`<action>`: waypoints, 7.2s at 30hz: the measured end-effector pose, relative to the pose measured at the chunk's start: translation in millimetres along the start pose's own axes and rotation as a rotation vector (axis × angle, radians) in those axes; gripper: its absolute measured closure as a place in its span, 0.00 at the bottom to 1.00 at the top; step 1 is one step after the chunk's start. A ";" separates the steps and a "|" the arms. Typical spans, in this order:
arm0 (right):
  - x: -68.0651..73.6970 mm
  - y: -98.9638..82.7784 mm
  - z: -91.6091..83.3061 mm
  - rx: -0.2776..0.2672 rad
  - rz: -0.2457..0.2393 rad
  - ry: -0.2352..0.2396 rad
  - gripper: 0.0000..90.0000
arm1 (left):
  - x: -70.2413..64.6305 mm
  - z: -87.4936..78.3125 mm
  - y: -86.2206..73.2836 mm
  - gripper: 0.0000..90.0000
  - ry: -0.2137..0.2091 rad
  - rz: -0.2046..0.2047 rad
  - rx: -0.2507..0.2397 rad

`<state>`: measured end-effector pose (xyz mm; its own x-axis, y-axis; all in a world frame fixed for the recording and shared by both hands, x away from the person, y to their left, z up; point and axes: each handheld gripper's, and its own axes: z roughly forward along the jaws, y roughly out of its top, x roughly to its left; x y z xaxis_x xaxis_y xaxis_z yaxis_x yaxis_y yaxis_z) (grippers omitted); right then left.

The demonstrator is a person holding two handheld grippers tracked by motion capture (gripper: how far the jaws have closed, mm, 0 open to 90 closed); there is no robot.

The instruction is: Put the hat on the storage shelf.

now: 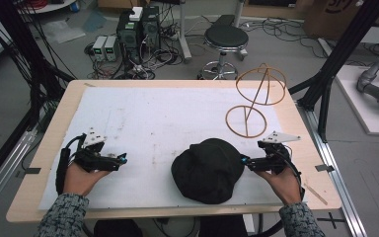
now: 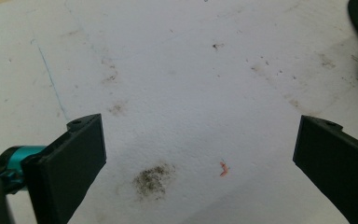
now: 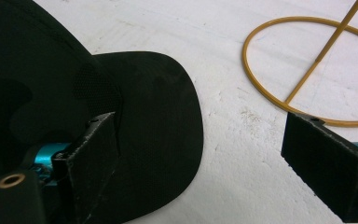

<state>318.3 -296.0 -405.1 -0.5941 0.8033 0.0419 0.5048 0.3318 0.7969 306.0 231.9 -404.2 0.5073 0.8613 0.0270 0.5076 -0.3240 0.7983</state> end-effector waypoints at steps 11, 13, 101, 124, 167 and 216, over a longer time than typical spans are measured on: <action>1.9 -1.7 -5.0 -0.010 -0.002 -0.001 0.12 | 0.5 4.2 1.4 0.03 0.005 0.002 0.005; 3.1 -2.8 -6.0 -0.013 -0.004 -0.002 0.13 | 0.3 4.9 1.5 0.03 0.004 -0.002 0.003; 100.9 8.3 -28.3 -0.336 -0.387 -0.197 0.98 | 12.9 -4.2 -8.5 0.11 0.037 -0.056 0.000; 78.2 119.8 -74.0 -0.570 -0.499 -0.173 0.97 | 15.4 -9.5 -11.5 0.11 0.050 -0.076 -0.009; -80.5 160.5 -72.8 -0.588 -0.456 -0.375 0.96 | 20.6 -13.5 -14.2 0.11 0.071 -0.093 0.008; -108.4 101.0 -55.0 -0.370 -0.256 -0.346 0.52 | 17.3 -7.9 -9.8 0.11 0.051 -0.082 -0.006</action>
<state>399.3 -376.8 -296.0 -0.3974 0.8558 -0.3311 0.0812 0.3922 0.9163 304.2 253.0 -406.8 0.4279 0.9038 -0.0083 0.5421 -0.2493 0.8025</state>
